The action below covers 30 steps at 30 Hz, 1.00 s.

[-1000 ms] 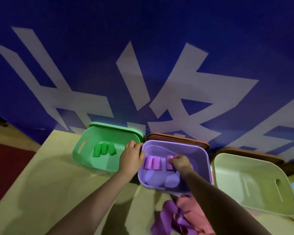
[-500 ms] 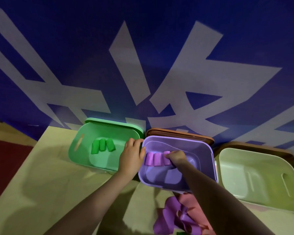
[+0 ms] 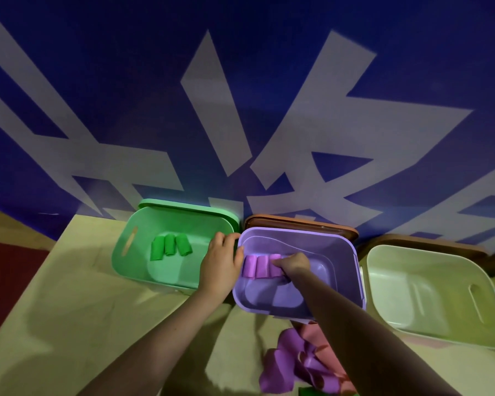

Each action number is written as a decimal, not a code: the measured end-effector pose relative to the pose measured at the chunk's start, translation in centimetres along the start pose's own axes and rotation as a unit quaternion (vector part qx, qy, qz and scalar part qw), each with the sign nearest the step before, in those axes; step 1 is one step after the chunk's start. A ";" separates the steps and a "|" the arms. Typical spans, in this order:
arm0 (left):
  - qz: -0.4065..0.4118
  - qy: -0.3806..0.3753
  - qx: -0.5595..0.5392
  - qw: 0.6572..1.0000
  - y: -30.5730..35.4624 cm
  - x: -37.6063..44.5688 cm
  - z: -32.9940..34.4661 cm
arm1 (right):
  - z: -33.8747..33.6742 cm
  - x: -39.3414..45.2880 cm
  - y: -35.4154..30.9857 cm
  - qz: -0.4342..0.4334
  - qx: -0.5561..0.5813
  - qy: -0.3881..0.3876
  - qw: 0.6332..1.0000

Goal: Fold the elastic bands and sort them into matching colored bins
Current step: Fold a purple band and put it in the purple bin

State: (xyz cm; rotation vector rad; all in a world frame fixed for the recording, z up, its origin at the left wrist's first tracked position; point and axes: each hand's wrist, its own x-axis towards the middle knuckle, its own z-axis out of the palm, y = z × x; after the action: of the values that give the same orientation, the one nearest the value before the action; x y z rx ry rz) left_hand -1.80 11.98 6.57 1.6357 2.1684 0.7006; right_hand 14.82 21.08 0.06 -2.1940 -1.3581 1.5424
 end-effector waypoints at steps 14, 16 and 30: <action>-0.004 0.010 0.016 1.000 0.5 -0.2 -0.4 | -0.8 -2.2 -0.1 -0.029 -0.054 0.028 0.998; -0.006 0.014 0.020 1.000 0.6 -0.3 -0.5 | -0.9 -2.1 0.0 -0.038 -0.061 0.028 0.997; 0.096 0.035 -0.126 0.987 4.7 -2.7 -3.6 | -5.8 -9.3 0.4 -0.232 0.015 0.066 0.970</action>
State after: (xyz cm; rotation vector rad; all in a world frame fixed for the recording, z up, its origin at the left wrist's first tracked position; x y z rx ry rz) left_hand 0.72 9.78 12.15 1.7182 1.8914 1.0564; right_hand 19.05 16.22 8.93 -1.7516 -1.6394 1.2120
